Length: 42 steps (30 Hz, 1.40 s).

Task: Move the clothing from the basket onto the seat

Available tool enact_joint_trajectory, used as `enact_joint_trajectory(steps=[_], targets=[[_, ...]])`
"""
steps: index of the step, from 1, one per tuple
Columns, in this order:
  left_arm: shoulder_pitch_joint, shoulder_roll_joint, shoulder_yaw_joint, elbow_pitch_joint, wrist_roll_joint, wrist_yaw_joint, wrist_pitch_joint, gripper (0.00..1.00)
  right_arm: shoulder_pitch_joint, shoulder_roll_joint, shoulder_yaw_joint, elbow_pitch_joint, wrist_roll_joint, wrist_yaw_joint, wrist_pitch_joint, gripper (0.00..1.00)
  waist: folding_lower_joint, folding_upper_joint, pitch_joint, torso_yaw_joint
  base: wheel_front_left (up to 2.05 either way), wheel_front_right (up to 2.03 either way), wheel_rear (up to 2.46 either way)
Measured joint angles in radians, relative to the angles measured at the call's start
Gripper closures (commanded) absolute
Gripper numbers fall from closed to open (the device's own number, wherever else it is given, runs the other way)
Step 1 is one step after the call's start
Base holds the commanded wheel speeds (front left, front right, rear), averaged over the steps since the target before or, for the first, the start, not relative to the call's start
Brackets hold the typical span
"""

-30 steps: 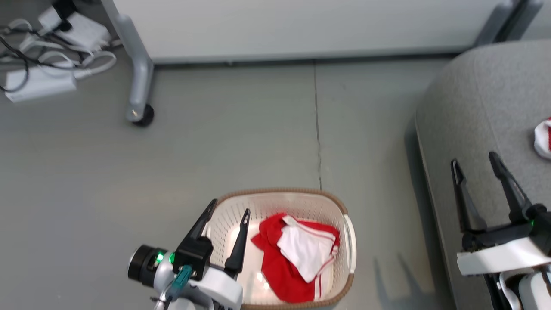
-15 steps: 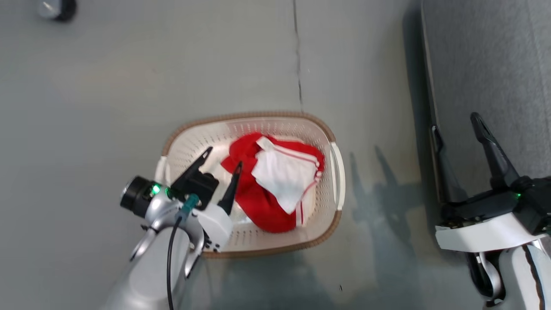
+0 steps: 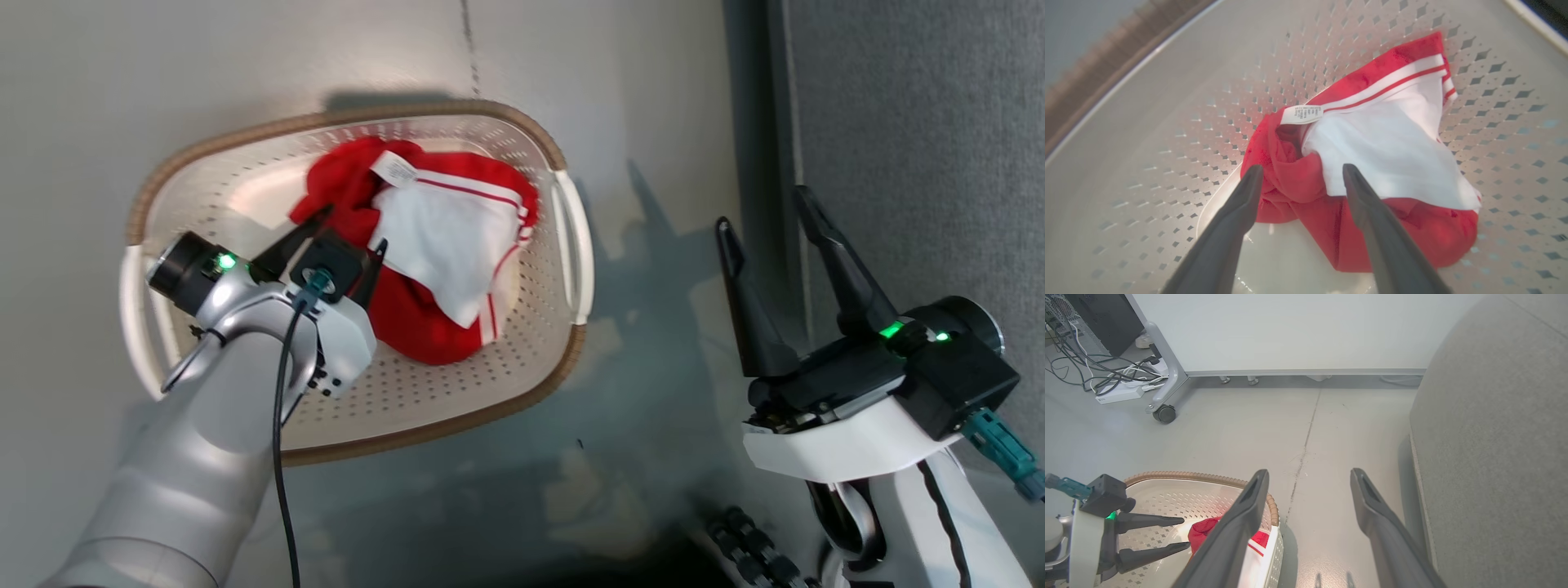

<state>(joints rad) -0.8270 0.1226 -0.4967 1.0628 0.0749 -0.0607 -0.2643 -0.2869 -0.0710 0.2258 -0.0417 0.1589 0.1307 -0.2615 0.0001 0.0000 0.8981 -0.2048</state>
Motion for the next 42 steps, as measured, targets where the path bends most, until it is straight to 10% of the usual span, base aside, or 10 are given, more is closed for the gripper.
enact_joint_trajectory(steps=[15,26,42], targets=[[-0.16,0.036,-0.001,0.206,-0.022,0.026,0.053,0.0,-0.029,0.02,0.071,-0.002,0.038,0.0,0.0,0.0,-0.0001,0.0,0.13,-0.142,0.0,0.0,0.0],[-0.173,0.056,-0.086,0.219,0.026,-0.027,0.31,0.0,0.007,0.021,0.08,-0.013,0.053,0.0,0.0,0.0,0.0,0.0,0.141,-0.146,0.0,0.0,0.0],[-0.189,0.047,-0.088,0.218,-0.005,0.037,0.317,0.0,0.007,0.021,0.098,-0.026,0.059,0.0,0.0,0.0,-0.0001,0.0,0.16,-0.141,0.0,0.0,0.0]])
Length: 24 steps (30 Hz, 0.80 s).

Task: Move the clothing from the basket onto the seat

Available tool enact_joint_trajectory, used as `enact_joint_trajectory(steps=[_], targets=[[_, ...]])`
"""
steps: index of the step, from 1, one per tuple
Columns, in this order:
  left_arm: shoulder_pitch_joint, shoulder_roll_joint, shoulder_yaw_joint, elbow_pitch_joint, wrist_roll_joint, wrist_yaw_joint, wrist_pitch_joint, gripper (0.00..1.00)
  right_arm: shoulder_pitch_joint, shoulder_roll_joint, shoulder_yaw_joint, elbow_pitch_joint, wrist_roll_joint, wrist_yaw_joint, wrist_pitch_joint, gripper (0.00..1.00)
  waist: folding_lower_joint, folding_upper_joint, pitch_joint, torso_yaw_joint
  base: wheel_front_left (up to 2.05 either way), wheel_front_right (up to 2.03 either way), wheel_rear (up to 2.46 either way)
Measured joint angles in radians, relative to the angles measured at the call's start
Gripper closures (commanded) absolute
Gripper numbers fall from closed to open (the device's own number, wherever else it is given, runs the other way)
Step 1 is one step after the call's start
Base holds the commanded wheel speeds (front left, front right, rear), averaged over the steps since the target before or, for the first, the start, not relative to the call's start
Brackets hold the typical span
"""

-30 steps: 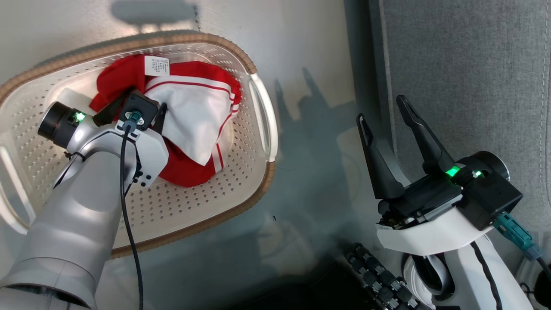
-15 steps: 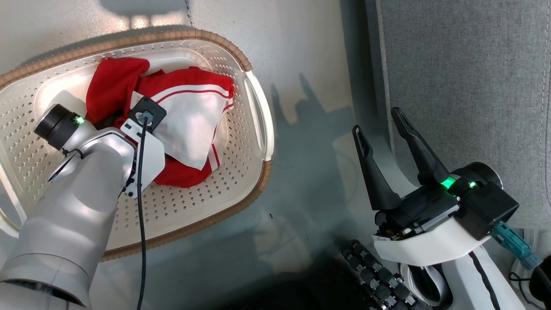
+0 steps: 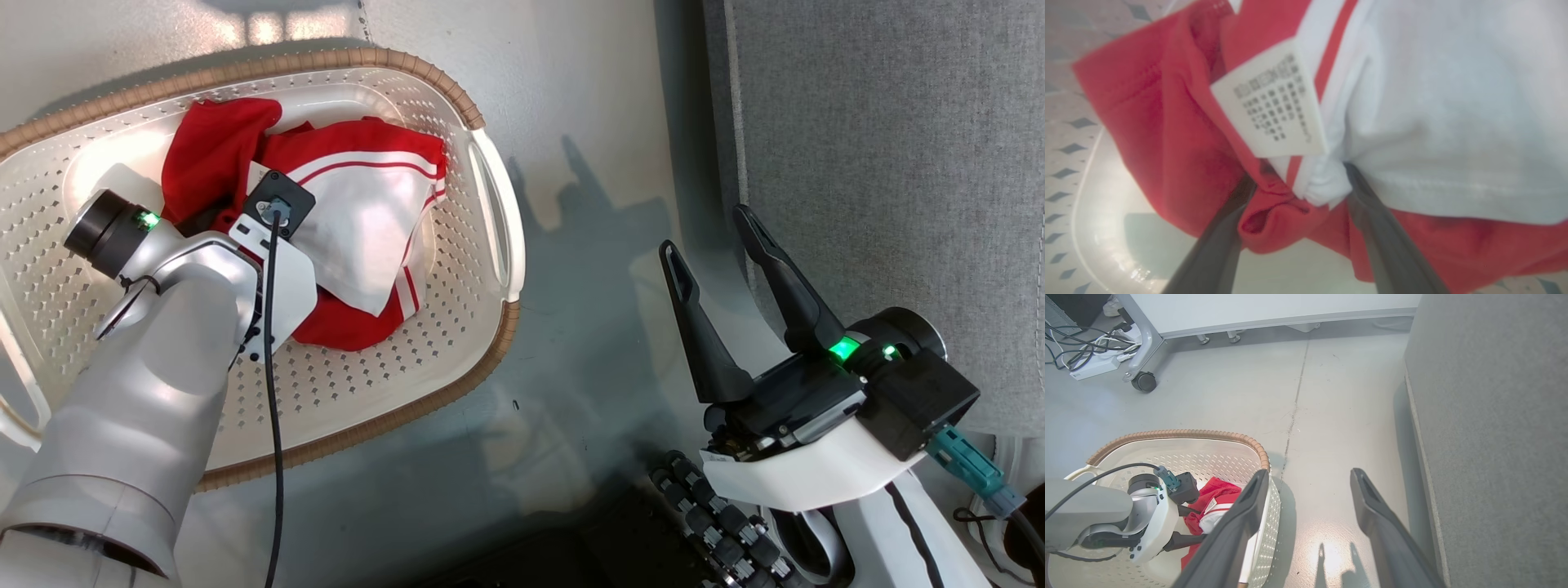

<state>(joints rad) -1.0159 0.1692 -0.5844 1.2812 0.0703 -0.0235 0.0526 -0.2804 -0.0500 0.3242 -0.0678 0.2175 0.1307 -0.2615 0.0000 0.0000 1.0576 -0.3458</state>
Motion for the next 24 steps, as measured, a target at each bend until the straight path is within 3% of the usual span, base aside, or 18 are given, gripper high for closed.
enact_joint_trajectory(steps=[3,4,5,24], targets=[[-0.001,-0.001,-0.013,-0.001,0.001,0.007,0.014,0.05,0.003,0.0,0.003,-0.006,-0.006,0.0,0.0,0.0,0.0,0.0,0.001,-0.001,0.0,0.0,0.0],[-0.003,0.001,-0.024,-0.002,0.009,0.006,0.02,0.58,0.003,0.0,0.004,-0.006,-0.006,0.0,0.0,0.0,0.0,0.0,0.001,-0.002,0.0,0.0,0.0],[-0.005,0.003,-0.028,-0.002,0.013,0.006,0.021,1.0,0.003,0.0,0.003,-0.006,-0.006,0.0,0.0,0.0,0.0,0.0,0.001,-0.003,0.0,0.0,0.0],[0.004,0.049,-0.003,0.008,-0.063,0.022,-0.036,1.0,-0.087,0.001,-0.007,0.024,0.046,0.0,0.0,0.0,0.0001,0.0,-0.066,-0.031,0.0,0.0,0.0]])
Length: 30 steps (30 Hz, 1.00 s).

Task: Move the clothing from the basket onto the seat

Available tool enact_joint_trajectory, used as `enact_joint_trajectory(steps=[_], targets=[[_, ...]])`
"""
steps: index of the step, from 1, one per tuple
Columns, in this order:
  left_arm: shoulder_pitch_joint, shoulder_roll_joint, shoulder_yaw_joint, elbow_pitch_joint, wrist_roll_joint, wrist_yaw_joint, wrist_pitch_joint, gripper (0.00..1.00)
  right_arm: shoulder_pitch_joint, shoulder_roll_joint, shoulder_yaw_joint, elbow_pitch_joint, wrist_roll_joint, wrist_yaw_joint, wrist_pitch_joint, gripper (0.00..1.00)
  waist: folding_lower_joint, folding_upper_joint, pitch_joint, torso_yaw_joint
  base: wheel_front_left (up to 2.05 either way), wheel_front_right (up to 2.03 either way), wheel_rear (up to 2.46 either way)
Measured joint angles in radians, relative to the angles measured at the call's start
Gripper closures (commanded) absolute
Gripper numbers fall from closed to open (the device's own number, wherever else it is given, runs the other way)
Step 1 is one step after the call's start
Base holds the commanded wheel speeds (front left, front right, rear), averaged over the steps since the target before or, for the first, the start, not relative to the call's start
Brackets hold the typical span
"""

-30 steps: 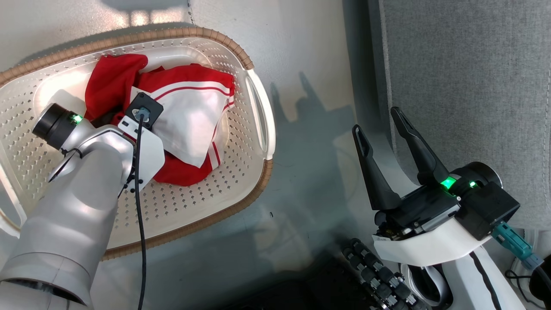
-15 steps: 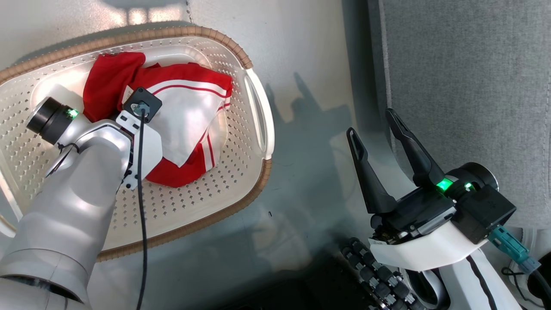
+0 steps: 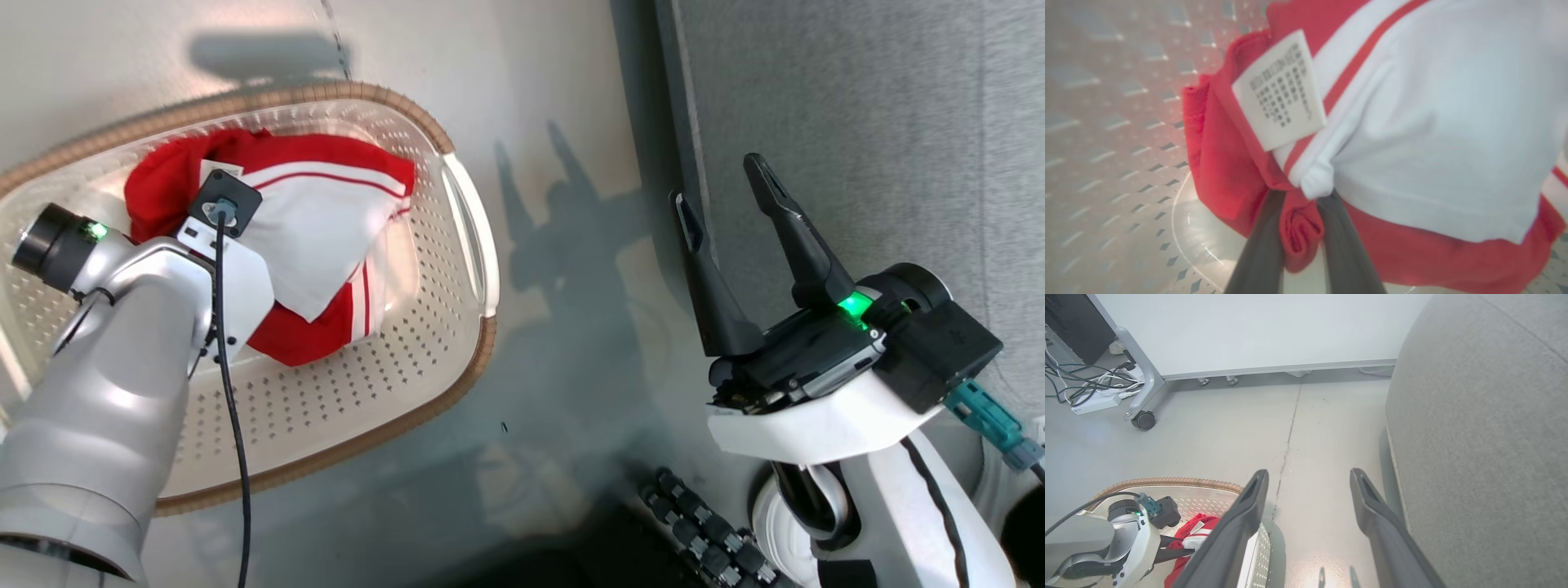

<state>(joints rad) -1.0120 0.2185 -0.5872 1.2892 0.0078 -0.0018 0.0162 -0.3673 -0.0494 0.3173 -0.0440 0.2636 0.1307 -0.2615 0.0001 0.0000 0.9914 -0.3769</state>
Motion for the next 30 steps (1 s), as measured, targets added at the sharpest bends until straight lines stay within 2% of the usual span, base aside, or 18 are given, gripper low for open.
enact_joint_trajectory(steps=[11,17,21,25,30], targets=[[0.109,-0.052,0.008,-0.001,-0.058,-0.042,-0.125,1.0,0.004,0.002,-0.076,0.077,-0.011,0.0,0.0,0.0,-0.0001,-0.0001,-0.169,0.053,0.0,0.0,0.0],[0.184,-0.096,0.02,-0.001,-0.094,-0.038,-0.232,1.0,0.035,0.002,-0.119,0.112,-0.028,0.0,0.0,0.0,0.0,0.0,-0.29,0.095,0.0,0.0,0.0],[0.232,-0.122,0.023,-0.017,-0.116,-0.038,-0.265,1.0,0.06,0.003,-0.141,0.127,-0.049,0.0,0.0,0.0,0.0,0.0,-0.378,0.125,0.0,0.0,0.0],[0.269,-0.144,0.026,-0.07,-0.134,-0.037,-0.277,1.0,0.091,0.003,-0.156,0.143,-0.073,0.0,0.0,0.0,0.0,0.0,-0.467,0.158,0.0,0.0,0.0],[0.359,-0.153,0.049,-0.238,-0.163,-0.028,-0.278,1.0,0.133,-0.009,-0.162,0.162,-0.08,0.0,0.0,0.0,-0.0001,0.0,-0.583,0.197,0.0,0.0,0.0]])
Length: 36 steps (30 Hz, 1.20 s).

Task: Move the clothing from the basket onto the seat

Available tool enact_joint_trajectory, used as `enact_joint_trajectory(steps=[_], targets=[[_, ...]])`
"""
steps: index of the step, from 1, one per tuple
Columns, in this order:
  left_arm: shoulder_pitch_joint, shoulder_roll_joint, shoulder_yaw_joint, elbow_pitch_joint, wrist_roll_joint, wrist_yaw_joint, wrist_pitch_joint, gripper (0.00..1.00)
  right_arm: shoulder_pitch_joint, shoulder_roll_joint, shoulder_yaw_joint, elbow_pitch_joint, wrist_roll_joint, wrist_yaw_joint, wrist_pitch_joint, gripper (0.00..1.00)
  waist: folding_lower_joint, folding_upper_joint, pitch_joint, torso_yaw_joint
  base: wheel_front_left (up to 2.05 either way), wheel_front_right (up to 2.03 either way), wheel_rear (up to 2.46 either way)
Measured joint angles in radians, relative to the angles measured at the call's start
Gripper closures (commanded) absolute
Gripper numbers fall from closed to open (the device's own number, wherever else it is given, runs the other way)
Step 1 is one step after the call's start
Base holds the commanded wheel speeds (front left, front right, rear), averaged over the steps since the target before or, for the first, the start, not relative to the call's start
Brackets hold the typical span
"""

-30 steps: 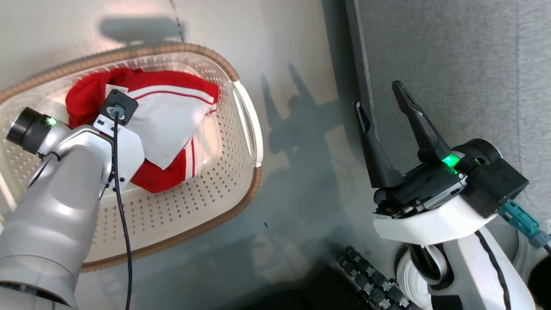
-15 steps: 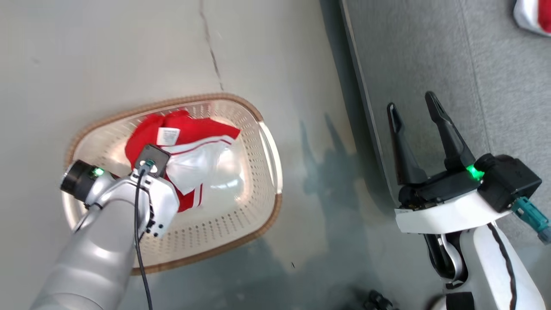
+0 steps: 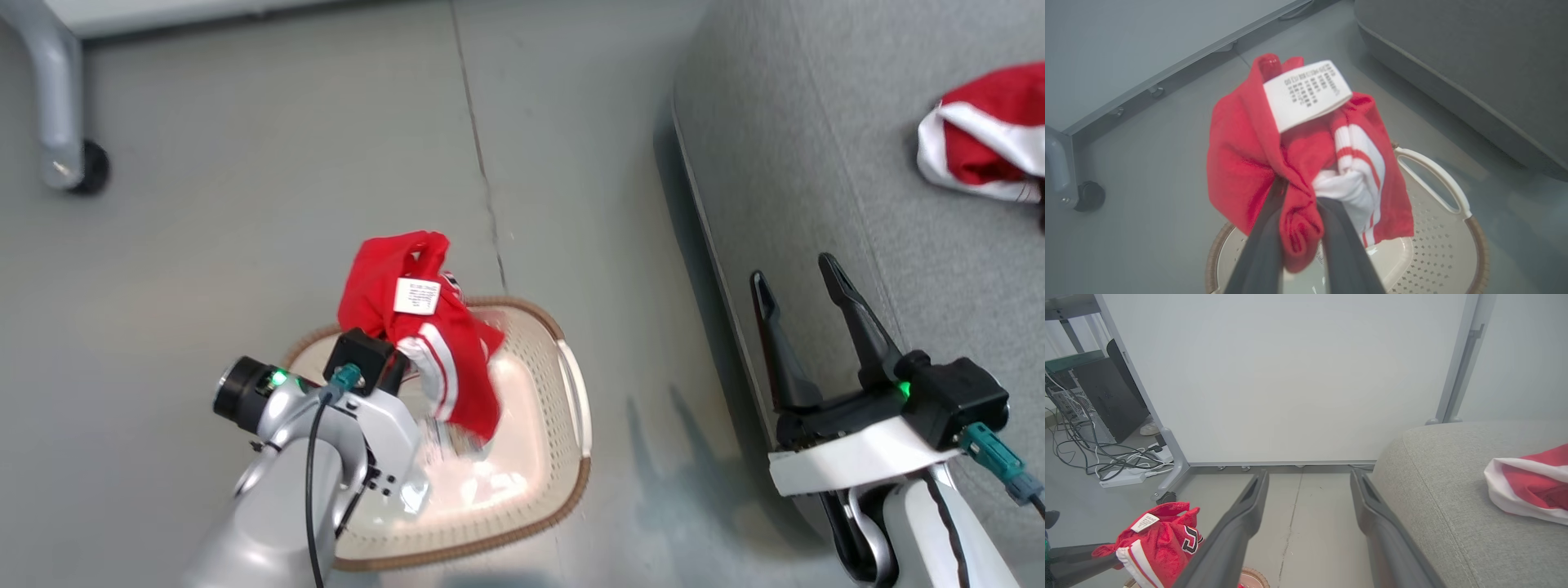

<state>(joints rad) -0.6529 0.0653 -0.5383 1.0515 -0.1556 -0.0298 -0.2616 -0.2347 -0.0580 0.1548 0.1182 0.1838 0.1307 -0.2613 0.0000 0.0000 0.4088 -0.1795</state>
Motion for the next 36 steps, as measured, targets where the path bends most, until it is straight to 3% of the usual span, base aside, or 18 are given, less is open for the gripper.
enact_joint_trajectory(steps=[10,16,27,36], targets=[[0.231,0.031,0.112,-0.407,-0.028,0.057,0.0,1.0,0.1,-0.027,0.005,0.025,0.012,0.0,0.0,0.0,0.0,0.0,-0.221,0.068,0.0,0.0,0.0],[0.34,0.035,0.184,-0.672,-0.006,0.066,0.0,1.0,0.142,-0.035,0.014,0.032,0.023,0.0,0.0,0.0,0.0,0.0,-0.321,0.105,0.0,0.0,0.0],[0.413,-0.009,0.318,-1.043,-0.033,0.03,-0.002,1.0,0.194,-0.054,0.034,0.027,0.029,0.0,0.0,0.0,0.0,0.0,-0.418,0.148,0.0,0.0,0.0],[0.419,-0.015,0.292,-1.224,-0.059,0.003,-0.002,1.0,0.203,-0.059,0.027,0.02,0.03,0.0,0.0,0.0,-0.0001,0.0,-0.425,0.14,0.0,0.0,0.0]])
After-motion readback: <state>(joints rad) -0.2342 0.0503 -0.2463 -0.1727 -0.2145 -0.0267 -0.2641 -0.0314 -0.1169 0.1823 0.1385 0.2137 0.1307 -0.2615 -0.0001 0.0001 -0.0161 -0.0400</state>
